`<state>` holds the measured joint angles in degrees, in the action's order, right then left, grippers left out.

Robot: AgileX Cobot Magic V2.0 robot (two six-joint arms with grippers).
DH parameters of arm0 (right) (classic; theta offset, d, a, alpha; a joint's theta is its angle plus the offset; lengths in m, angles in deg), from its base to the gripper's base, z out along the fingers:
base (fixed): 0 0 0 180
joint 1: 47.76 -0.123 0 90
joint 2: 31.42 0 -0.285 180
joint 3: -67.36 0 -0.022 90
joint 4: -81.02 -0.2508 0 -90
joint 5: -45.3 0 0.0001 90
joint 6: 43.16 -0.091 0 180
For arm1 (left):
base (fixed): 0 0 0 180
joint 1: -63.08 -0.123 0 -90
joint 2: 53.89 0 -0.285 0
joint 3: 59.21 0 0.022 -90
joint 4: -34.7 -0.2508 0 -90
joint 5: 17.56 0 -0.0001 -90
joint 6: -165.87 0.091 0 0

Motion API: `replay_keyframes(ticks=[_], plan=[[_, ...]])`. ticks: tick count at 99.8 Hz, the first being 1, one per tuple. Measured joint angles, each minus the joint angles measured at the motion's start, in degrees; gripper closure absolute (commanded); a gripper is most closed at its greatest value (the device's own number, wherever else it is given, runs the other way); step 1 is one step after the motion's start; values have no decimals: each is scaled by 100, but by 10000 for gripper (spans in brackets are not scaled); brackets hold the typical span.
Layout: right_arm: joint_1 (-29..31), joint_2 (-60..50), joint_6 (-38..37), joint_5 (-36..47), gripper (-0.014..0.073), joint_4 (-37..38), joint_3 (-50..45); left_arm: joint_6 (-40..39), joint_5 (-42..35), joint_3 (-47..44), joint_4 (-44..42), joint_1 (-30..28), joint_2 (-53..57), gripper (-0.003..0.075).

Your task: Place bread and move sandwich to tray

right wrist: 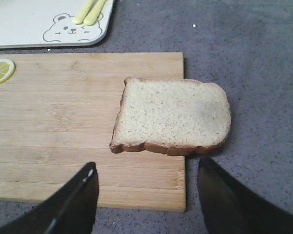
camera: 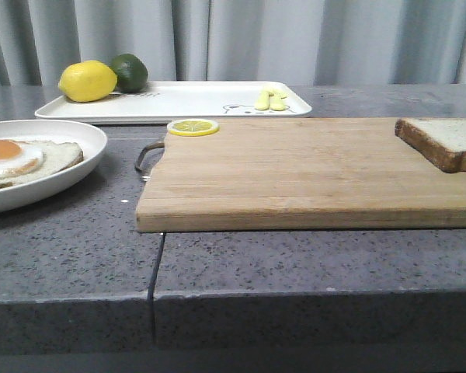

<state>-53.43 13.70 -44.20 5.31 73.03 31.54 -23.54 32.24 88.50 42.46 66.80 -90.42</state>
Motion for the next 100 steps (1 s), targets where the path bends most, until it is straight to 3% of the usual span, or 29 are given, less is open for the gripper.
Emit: replay_keyframes(ticks=[21,54,79,100], plan=[[613,905,878,248,137,-1022,243,0,0,0,0,0,0,176],[2090,1698,2834,412,137,-3543,258,0,0,0,0,0,0,176],[3109,2066,3693,26,137,-4397,258,0,0,0,0,0,0,176],[3539,2407,4360,-118,137,-5166,69,0,0,0,0,0,0,176]])
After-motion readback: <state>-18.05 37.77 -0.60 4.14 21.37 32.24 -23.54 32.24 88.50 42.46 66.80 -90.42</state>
